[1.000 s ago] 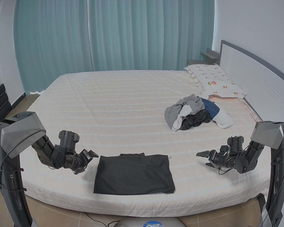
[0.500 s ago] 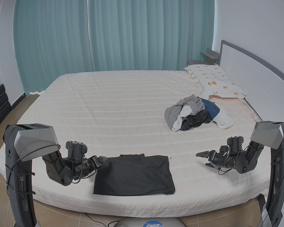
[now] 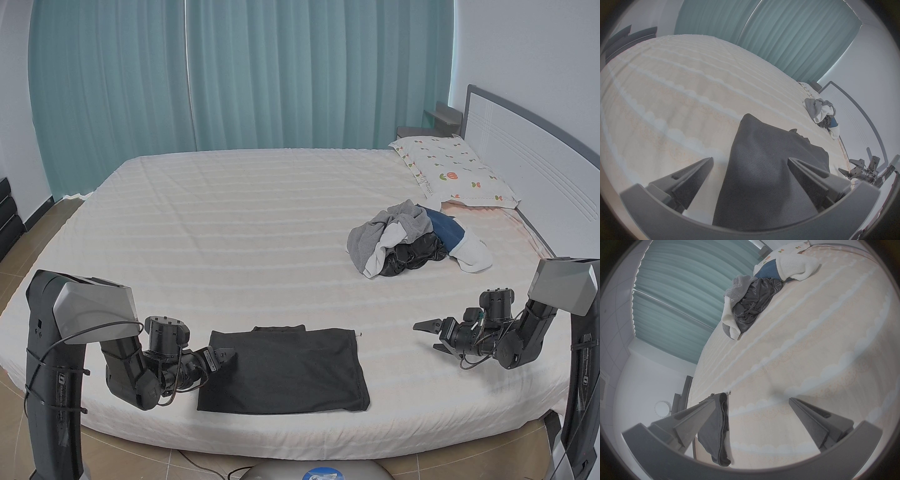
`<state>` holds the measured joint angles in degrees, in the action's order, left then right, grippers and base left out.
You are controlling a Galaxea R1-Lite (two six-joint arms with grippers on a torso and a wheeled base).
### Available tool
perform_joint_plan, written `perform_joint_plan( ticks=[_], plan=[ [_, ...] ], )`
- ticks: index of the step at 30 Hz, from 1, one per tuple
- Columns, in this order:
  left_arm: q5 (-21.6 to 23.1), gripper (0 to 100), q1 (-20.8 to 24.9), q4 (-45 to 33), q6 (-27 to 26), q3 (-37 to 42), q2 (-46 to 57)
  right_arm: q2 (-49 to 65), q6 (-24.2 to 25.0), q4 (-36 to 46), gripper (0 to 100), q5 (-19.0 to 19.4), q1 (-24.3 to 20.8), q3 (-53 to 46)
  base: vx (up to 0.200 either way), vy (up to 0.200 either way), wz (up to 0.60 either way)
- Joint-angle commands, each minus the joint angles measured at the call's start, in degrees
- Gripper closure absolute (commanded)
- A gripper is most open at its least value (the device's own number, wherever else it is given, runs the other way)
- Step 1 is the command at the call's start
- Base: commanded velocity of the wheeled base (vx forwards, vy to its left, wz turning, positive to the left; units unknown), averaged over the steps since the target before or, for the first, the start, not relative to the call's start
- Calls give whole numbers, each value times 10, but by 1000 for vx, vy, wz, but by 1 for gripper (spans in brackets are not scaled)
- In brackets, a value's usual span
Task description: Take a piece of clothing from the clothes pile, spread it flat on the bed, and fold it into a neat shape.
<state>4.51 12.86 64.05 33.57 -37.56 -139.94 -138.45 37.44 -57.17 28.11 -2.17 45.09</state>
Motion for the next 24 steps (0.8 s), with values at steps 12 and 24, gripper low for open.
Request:
perform_joint_plan(
  ticks=[12,24],
  plan=[
    [2,100,3,16,6,7,-5,-4,0,-3,0,0,0,1,0,0,0],
    [1,100,8,24,7,15,-3,-4,-1,-3,0,0,-1,-2,0,0,0]
  ],
)
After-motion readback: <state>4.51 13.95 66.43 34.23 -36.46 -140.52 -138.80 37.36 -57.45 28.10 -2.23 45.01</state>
